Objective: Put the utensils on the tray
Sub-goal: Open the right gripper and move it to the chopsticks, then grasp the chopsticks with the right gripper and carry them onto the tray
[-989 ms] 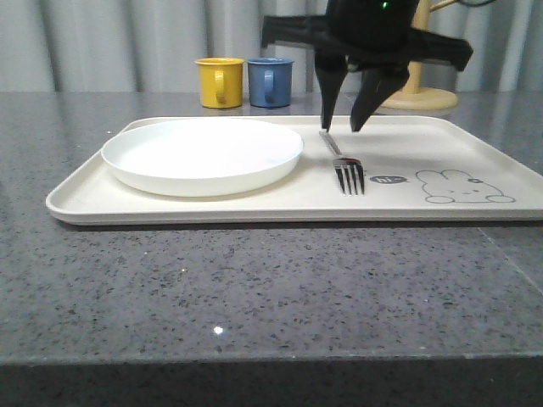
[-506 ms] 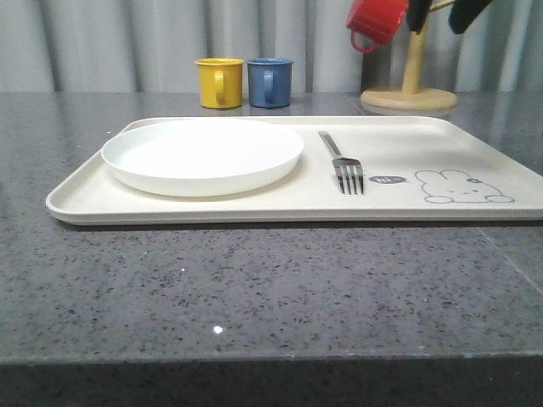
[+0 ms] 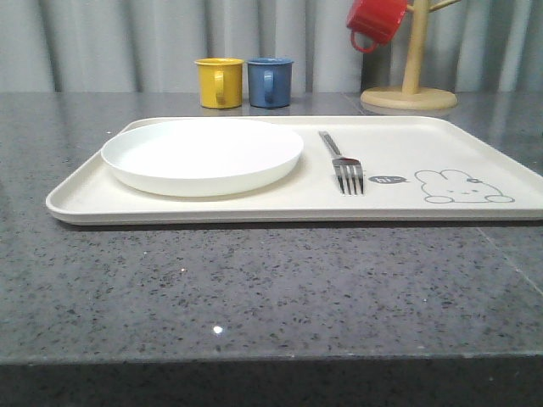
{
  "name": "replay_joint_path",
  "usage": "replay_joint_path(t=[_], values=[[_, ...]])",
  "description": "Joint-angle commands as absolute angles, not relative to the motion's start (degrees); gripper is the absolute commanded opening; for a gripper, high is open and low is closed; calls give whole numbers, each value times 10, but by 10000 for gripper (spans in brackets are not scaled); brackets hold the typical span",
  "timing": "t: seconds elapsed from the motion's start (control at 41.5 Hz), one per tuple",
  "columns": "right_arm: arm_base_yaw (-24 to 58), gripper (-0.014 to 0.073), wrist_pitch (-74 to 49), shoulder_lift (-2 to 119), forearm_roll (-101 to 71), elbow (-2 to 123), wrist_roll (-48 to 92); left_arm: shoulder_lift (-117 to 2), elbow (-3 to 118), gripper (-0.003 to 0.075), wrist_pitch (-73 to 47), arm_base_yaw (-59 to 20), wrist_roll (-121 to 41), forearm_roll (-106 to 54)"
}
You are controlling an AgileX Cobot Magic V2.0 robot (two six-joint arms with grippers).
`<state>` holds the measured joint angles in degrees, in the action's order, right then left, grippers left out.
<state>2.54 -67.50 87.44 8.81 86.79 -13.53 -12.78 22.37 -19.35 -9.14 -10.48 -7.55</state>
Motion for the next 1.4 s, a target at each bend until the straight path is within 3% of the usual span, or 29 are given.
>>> replay_joint_path(t=[0.0,0.289,0.41,0.579,1.134,1.375], values=[[-26,266,-664,849,81,877,-94,-134,239,-19,-145,-90,-98,-83],[-134,265,-673,883,-30,846,36,-134,239,-19,-145,-90,-98,-83],[-136,272,-668,912,-32,846,56,-134,239,-19,-145,-90,-98,-83],[-132,383,-657,946,-51,846,79,-134,239,-19,-145,-90,-98,-83],[-119,377,-637,1005,-58,846,79,-134,239,-19,-145,-90,-98,-83],[-112,324,-641,1015,-51,846,79,-134,239,-19,-145,-90,-98,-83]])
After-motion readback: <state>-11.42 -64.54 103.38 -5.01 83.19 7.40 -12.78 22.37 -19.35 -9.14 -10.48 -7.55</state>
